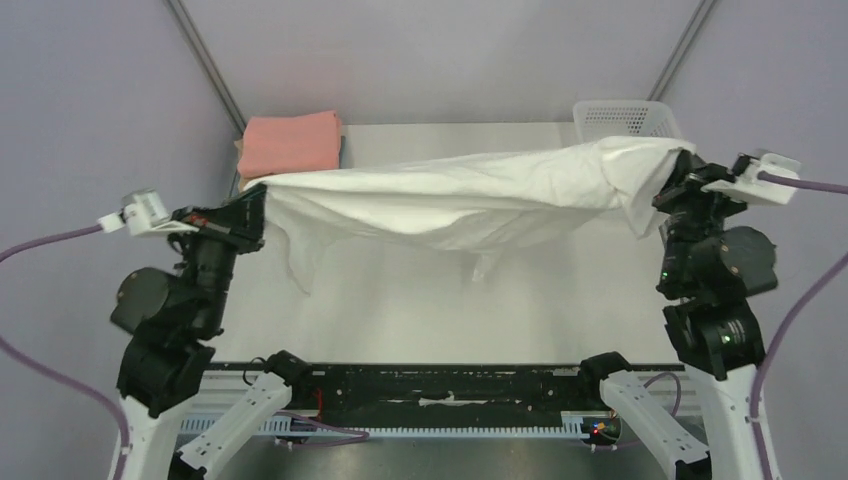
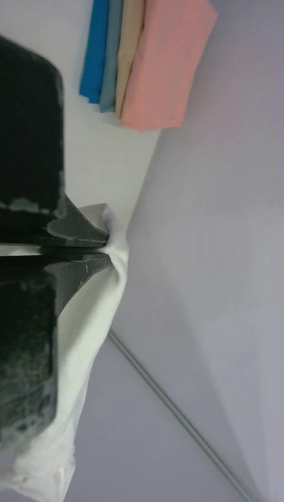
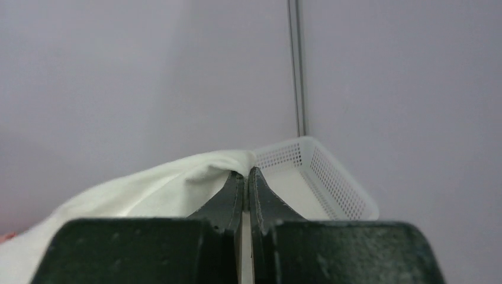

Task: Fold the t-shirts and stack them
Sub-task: Flatten out the tshirt

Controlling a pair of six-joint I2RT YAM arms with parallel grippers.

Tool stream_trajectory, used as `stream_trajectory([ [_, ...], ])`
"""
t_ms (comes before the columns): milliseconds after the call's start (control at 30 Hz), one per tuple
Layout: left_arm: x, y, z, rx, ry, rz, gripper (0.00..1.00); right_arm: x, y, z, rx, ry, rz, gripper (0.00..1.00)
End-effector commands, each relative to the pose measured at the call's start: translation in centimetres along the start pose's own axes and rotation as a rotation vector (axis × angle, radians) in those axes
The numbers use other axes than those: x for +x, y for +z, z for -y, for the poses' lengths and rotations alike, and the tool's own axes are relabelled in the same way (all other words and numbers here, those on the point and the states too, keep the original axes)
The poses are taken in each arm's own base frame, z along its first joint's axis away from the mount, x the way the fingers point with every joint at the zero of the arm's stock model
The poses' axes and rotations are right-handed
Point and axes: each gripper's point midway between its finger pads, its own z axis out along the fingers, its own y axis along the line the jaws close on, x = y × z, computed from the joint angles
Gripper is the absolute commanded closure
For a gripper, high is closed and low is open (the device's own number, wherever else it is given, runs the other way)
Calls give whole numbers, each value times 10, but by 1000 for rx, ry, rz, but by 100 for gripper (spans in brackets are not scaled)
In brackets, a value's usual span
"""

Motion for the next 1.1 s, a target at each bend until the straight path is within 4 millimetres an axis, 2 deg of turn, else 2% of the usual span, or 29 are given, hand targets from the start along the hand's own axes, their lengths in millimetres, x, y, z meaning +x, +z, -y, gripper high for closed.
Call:
stream_trajectory([
  [0,-45,-44,-28,-120,48,111,98,-64,-27,29,53,-22,123,100],
  [67,-50,-54,-28,-103,22,135,98,-73,-34,29,35,-10,136,100],
  [133,-48,-54,-28,-100,18,130,98,-73,-36,26,12,-3,140,100],
  [200,-41,-45,-32,-131,25,116,98,-61,-30,21,3,-5,112,100],
  [267,-28,-27,-42,-206,44,91,98,-38,-17,12,-2,-16,57,100],
  [333,-4,-3,-61,-326,89,40,98,-6,2,-3,-20,-60,-24,100],
  [433,53,33,-102,-538,215,-77,98,58,38,-26,-27,-156,-174,100],
  [467,75,45,-114,-585,254,-124,98,89,52,-32,-18,-197,-236,100],
  [500,98,55,-127,-616,280,-180,98,111,62,-36,-7,-221,-269,100],
  [533,127,67,-139,-627,292,-262,97,143,75,-42,-5,-257,-321,100],
  [600,181,86,-173,-650,253,-417,85,199,96,-51,-4,-313,-424,99],
  [633,207,95,-193,-665,218,-490,75,227,108,-57,-17,-340,-477,95],
  [667,226,98,-209,-690,197,-545,54,247,119,-62,-32,-350,-509,88],
  [700,242,101,-226,-731,189,-594,40,269,129,-67,-35,-358,-551,83],
  [733,252,104,-237,-760,196,-631,28,281,140,-75,-57,-364,-575,79],
  [767,257,108,-242,-777,201,-649,20,299,146,-81,-79,-381,-612,67],
  [833,264,115,-243,-768,204,-679,19,316,155,-94,-128,-398,-656,36],
  [867,264,117,-242,-760,200,-680,18,320,157,-98,-146,-395,-666,25],
  [900,263,118,-238,-745,194,-676,18,321,157,-101,-162,-389,-669,19],
  [933,261,116,-236,-737,189,-674,18,320,154,-103,-178,-382,-667,8],
  [967,259,114,-234,-733,186,-668,18,319,149,-104,-194,-373,-662,2],
  [1067,254,93,-231,-747,163,-672,17,308,127,-103,-240,-319,-635,2],
])
